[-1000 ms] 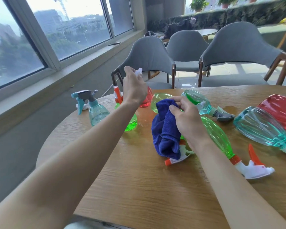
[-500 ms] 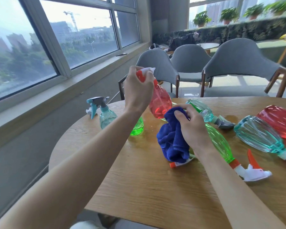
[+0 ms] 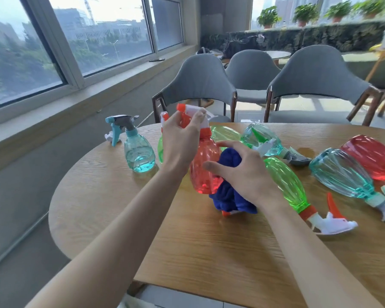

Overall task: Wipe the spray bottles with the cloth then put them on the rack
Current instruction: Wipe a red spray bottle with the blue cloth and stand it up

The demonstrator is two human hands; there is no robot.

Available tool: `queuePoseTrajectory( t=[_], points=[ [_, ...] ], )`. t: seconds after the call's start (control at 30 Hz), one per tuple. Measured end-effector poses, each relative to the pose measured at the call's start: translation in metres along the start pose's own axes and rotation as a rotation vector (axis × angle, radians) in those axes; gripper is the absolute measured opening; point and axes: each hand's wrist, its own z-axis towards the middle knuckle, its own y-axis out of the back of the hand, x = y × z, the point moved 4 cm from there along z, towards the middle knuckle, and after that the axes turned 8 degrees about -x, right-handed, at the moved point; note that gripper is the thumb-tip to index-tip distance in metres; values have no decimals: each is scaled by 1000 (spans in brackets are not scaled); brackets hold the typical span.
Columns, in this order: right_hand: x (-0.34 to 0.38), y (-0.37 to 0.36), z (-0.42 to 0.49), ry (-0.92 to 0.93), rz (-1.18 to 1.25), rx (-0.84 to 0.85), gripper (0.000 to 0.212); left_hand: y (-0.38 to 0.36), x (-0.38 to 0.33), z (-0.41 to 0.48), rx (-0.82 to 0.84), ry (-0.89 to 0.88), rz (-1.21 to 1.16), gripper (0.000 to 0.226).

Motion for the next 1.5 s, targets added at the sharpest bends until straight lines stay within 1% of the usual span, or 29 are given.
queuePoseTrajectory(
  t=[0.1,0.17,0.3,0.43,0.53,0.6,0.7,0.8,0.87,0.93,1.03,1.13,1.2,1.27,1.33,1.5],
  points=[
    [-6,-8,2,-51,82,5,52,10,12,1,-31,28,-56,17],
    [-9,-19,3,-64,95,17,40,17,19,3,-44,34,-57,21],
    [-14,-38,6,-85,61,17,27,29,30,5,-60,-10,-14,34],
    [-17,-39,13,-134,69,-53,15,32,32,1,9,-20,36,33],
    [-18,-35,15,-160,93,-143,16,33,35,-3,79,21,42,42],
    [-16,-31,16,-161,129,-240,18,35,36,-6,123,38,29,49],
    [-10,-26,14,-171,203,-357,19,38,33,-9,161,2,41,55],
    [-9,-25,12,-168,225,-422,27,39,30,-12,181,-38,55,65],
    [-5,-27,9,-123,195,-456,35,37,28,-17,183,-64,72,62],
    [5,-33,3,-49,148,-429,37,33,27,-21,178,-98,105,57],
    [16,-50,-10,145,65,-292,27,31,28,-20,117,-114,133,50],
    [20,-63,-23,332,-16,-143,39,34,33,-12,71,-56,95,38],
    [17,-66,-26,416,-87,-106,42,34,33,-10,73,-50,99,38],
    [11,-67,-28,504,-176,-122,41,31,33,-13,83,-62,118,43],
    [4,-70,-28,566,-222,-168,40,28,33,-16,97,-54,111,41],
    [-1,-71,-26,580,-242,-282,37,25,30,-19,92,-78,141,48]
  ],
)
